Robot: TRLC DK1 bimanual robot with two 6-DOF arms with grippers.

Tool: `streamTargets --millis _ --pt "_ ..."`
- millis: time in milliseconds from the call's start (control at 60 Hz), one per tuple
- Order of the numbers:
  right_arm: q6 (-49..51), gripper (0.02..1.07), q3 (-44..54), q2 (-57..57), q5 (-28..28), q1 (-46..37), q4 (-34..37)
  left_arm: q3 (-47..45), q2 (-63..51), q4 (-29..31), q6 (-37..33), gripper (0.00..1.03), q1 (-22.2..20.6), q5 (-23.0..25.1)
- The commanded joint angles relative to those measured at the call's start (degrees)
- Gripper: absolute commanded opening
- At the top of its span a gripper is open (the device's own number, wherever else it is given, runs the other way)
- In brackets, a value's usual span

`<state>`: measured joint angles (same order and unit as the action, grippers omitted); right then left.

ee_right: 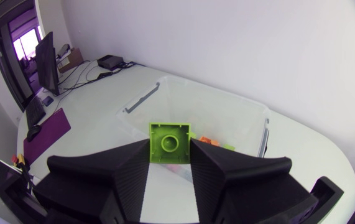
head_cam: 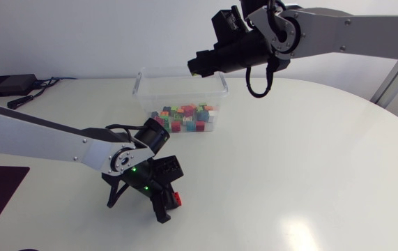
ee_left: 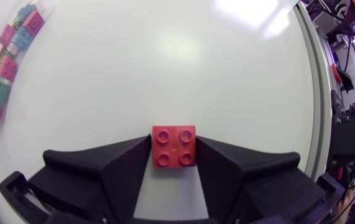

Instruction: Place the duplo bricks in the container

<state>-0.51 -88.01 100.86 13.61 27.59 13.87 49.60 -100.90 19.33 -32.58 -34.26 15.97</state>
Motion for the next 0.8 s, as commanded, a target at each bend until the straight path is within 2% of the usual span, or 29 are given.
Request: streamTargets --millis 0,183,417,783 --pt "-1.68 0.22 0.56 2.15 -0.6 -1.14 -1.83 0.76 -1.75 0.27 1.2 0.17 -0.54 -0.15" --pt "-2.12 0.22 -1.82 5.58 -1.65 -1.75 -3.59 0.58 0.44 1.06 1.2 0.13 0.07 0.03" --pt "-2.56 0.22 -4.89 9.62 -3.5 -1.05 -6.4 0.67 10.29 4.4 1.29 0.12 4.29 1.44" --pt "-2.3 0.24 -13.24 18.76 -5.17 -1.05 -7.54 4.01 18.29 4.66 4.89 0.13 10.0 3.98"
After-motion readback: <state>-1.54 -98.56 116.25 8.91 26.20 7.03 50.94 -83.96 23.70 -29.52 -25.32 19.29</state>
